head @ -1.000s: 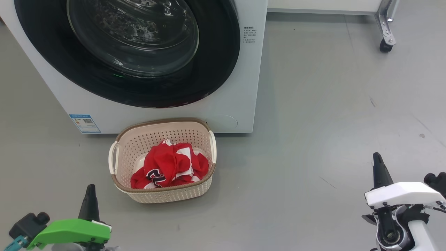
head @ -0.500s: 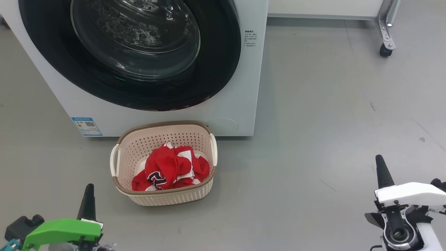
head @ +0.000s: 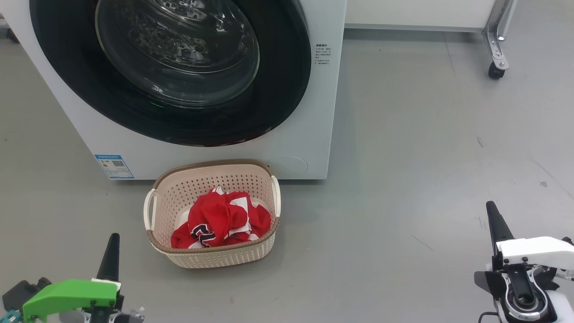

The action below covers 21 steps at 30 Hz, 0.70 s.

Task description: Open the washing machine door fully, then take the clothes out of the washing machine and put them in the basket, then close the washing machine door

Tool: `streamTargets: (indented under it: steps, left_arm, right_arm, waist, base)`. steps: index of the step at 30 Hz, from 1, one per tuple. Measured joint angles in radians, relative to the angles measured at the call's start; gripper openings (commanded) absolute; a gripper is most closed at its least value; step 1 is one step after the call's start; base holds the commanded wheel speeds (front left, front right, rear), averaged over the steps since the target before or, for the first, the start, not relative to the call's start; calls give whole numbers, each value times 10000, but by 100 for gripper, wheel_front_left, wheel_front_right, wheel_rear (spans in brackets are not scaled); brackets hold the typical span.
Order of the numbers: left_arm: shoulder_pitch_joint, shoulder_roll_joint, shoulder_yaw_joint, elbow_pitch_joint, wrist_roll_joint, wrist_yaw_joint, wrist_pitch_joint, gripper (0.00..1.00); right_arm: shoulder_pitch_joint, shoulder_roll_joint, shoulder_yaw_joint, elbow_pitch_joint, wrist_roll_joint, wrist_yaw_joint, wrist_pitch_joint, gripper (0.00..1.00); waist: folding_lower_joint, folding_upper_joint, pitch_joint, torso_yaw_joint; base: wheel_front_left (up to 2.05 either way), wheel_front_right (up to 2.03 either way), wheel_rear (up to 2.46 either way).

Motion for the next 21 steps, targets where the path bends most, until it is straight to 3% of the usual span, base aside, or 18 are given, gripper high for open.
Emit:
streamTargets:
  steps: [21]
  left_arm:
    - [-78, 15, 337, -4, -2286, -207, 688, 0]
  right_arm:
    - [0, 134, -571, 12, 2439, 130, 669, 0]
  waist:
    - [0, 0, -197, 42]
  base:
    - [0, 0, 0]
